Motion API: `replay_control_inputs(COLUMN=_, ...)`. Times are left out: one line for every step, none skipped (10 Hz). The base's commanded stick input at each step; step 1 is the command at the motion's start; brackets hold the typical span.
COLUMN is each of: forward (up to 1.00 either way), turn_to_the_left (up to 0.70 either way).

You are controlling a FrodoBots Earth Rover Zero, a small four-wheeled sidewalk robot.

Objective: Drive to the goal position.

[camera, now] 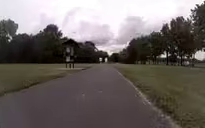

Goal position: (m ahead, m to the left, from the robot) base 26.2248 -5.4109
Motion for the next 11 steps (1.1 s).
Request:
replay_control_inputs(forward=0.70, turn_to_the_left=0.00)
replay_control_inputs(forward=0.70, turn_to_the_left=0.00)
replay_control_inputs(forward=0.70, turn_to_the_left=0.00)
replay_control_inputs(forward=0.70, turn_to_the_left=0.00)
replay_control_inputs(forward=0.70, turn_to_the_left=0.00)
replay_control_inputs(forward=0.70, turn_to_the_left=0.00)
replay_control_inputs(forward=0.70, turn_to_the_left=0.00)
replay_control_inputs(forward=0.70, turn_to_the_left=0.00)
replay_control_inputs(forward=0.70, turn_to_the_left=0.00)
replay_control_inputs(forward=0.70, turn_to_the_left=0.00)
replay_control_inputs(forward=0.70, turn_to_the_left=0.00)
